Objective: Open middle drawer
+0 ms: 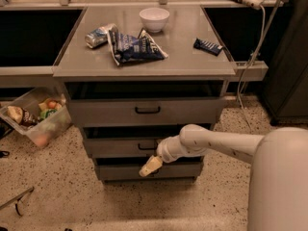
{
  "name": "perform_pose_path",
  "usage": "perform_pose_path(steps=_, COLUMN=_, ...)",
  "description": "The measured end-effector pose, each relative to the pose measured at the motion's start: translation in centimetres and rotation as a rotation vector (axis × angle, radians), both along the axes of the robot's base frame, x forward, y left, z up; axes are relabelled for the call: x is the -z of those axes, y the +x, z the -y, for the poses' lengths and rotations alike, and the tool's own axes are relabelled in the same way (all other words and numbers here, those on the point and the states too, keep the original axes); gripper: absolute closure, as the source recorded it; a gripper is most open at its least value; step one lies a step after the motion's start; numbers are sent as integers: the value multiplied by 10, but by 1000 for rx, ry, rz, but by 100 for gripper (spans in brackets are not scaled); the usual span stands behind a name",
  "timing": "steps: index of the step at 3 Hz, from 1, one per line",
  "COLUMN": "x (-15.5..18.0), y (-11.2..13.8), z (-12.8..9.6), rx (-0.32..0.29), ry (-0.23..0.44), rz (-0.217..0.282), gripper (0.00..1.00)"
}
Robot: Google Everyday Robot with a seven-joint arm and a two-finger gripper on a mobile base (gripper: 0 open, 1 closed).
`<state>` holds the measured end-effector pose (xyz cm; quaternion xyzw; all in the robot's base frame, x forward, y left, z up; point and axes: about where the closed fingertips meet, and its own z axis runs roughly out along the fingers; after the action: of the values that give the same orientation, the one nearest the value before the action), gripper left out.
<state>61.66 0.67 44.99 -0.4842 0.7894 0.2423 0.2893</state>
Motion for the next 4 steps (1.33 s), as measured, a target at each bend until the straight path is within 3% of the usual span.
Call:
perform_pose_path(steps=1, x=-12, y=12, z=-3, rx=-9, ry=-4, rz=42, gripper=0)
perform_pose_path(steps=4, x=-3, y=10, z=-5, rx=-10, ry=2, rz=46, gripper=0)
